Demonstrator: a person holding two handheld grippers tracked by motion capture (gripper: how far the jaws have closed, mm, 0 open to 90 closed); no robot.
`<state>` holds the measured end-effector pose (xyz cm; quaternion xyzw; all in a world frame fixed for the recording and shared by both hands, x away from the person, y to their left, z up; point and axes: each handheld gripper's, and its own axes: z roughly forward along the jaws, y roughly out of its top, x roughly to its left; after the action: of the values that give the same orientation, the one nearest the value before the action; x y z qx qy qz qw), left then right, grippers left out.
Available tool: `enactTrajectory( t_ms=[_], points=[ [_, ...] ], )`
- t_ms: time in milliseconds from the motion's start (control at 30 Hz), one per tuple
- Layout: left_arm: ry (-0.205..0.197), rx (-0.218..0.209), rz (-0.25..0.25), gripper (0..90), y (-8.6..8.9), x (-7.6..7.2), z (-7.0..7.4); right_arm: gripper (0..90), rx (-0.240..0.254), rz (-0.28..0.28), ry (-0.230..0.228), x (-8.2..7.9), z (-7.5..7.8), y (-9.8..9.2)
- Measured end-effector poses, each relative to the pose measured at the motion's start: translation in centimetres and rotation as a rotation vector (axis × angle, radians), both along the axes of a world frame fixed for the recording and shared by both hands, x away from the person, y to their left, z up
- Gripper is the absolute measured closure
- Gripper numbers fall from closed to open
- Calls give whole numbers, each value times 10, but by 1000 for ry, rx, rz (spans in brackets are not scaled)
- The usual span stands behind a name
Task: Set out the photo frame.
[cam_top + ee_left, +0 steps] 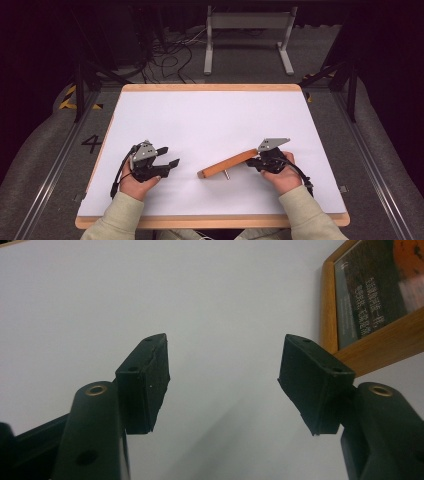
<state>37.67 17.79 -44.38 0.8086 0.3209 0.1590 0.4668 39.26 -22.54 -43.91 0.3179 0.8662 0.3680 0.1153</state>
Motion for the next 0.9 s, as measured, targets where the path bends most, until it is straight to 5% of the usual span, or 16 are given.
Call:
enactTrajectory(
  t_ms=[667, 900],
  points=[
    [-1, 0, 37, 372, 16, -8, -2, 900, -24, -4, 11, 43, 2, 24],
    [1, -2, 54, 372, 22, -11, -2, 900, 7, 0, 40, 59, -2, 33]
  ],
)
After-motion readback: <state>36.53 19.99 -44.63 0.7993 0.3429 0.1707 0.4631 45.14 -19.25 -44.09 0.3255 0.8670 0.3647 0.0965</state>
